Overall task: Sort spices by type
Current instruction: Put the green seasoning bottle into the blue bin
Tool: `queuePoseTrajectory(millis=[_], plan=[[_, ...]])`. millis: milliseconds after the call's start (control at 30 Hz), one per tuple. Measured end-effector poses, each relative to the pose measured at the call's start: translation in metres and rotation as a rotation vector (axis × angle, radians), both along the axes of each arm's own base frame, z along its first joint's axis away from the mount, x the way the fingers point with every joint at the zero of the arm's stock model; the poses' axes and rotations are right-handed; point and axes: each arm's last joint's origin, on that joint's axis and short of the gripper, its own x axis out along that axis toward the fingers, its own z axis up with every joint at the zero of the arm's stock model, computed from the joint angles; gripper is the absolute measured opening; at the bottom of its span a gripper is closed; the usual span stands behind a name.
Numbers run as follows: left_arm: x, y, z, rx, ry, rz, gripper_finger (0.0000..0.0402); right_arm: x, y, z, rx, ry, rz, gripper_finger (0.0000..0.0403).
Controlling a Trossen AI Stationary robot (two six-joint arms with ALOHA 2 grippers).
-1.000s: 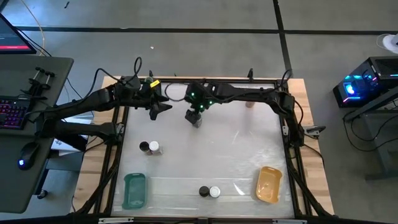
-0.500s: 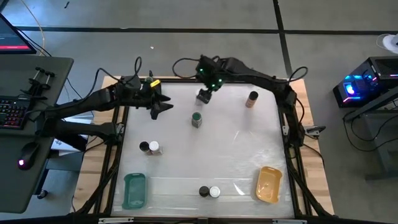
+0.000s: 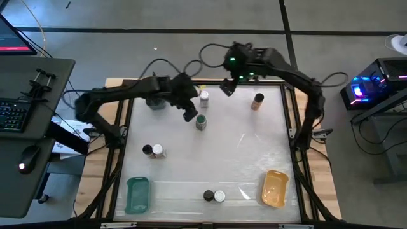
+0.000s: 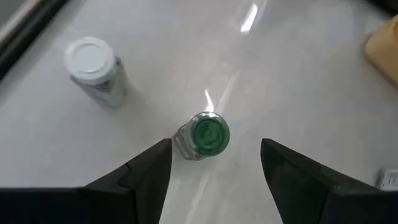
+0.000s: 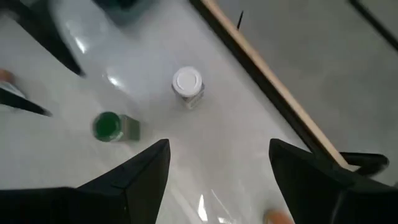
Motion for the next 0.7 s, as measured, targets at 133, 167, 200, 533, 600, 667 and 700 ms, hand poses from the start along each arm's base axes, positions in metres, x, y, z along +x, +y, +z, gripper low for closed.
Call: queuePoseTrajectory(millis=[133,167,200,533,600,667,700], plan=[[0.027,0.002,-0.003,0.01,0.051,-0.056,0.0233,-0.027,0.015,0.023,-0.001,-0.078,-0.075,0.0271],[0.033,0.0,-0.003,0.025,0.056,-0.088,0.0233,-0.034,0.018,0.026,0.008,-0.091,-0.095,0.0271],[0.038,-0.002,-0.002,0.046,0.065,-0.136,0.0233,-0.039,0.02,0.028,0.015,-0.1,-0.11,0.0271],[0.061,-0.029,-0.029,0.478,0.248,-0.874,0.0233,-0.064,0.03,0.025,0.052,-0.076,-0.155,0.0271],[0.063,-0.031,-0.035,0.494,0.283,-0.895,0.0233,-0.063,0.03,0.021,0.06,-0.057,-0.153,0.0271],[0.065,-0.03,-0.04,0.488,0.306,-0.888,0.0233,-0.062,0.029,0.014,0.068,-0.032,-0.153,0.0271],[0.065,-0.03,-0.04,0.486,0.31,-0.878,0.0233,-0.061,0.029,0.01,0.073,-0.017,-0.153,0.0271]])
